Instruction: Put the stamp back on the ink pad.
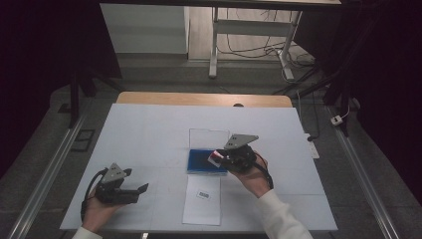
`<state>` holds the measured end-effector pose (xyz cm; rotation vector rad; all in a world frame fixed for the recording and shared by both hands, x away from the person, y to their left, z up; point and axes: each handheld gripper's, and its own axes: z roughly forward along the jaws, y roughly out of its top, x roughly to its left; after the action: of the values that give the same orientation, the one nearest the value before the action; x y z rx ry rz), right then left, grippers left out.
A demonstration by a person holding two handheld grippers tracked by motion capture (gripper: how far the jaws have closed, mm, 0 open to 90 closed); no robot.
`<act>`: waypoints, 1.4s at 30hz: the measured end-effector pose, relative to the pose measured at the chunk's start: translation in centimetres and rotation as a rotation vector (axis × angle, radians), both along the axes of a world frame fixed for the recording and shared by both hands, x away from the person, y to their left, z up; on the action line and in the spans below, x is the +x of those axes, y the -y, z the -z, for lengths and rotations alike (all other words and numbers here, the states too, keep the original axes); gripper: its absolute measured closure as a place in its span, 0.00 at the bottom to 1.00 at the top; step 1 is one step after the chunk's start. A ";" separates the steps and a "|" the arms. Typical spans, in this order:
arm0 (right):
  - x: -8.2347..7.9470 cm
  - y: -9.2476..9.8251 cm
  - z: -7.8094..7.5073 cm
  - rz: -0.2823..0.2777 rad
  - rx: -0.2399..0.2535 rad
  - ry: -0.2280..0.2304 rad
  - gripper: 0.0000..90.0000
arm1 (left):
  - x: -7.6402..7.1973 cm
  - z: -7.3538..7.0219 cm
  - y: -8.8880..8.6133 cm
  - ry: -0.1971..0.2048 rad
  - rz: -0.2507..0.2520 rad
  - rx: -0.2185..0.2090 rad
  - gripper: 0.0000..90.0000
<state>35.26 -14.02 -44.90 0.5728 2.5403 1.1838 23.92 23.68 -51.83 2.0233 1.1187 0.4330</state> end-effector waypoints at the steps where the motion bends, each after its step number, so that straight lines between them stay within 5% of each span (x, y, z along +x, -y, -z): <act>1: 0.1 0.0 0.0 0.002 -0.003 0.003 0.78 | 0.0 0.0 0.0 0.000 0.001 0.000 0.19; 19: 3.6 -2.6 2.8 0.012 -0.101 -0.039 0.78 | 0.0 0.1 -0.1 -0.006 0.001 0.003 0.19; 28: 3.7 -4.0 3.7 -0.014 -0.158 -0.037 0.78 | 0.0 0.1 -0.2 -0.008 0.000 0.004 0.19; 36: 3.8 -4.0 3.8 -0.021 -0.143 -0.045 0.76 | 0.0 0.2 -0.2 -0.009 0.004 0.004 0.19; 42: 3.2 -3.1 2.9 -0.001 -0.033 -0.032 0.53 | -0.1 0.2 -0.2 -0.008 -0.002 0.002 0.19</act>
<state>38.42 -10.94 -47.76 0.5868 2.5820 1.1401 23.83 23.89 -51.99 2.0275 1.1256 0.4276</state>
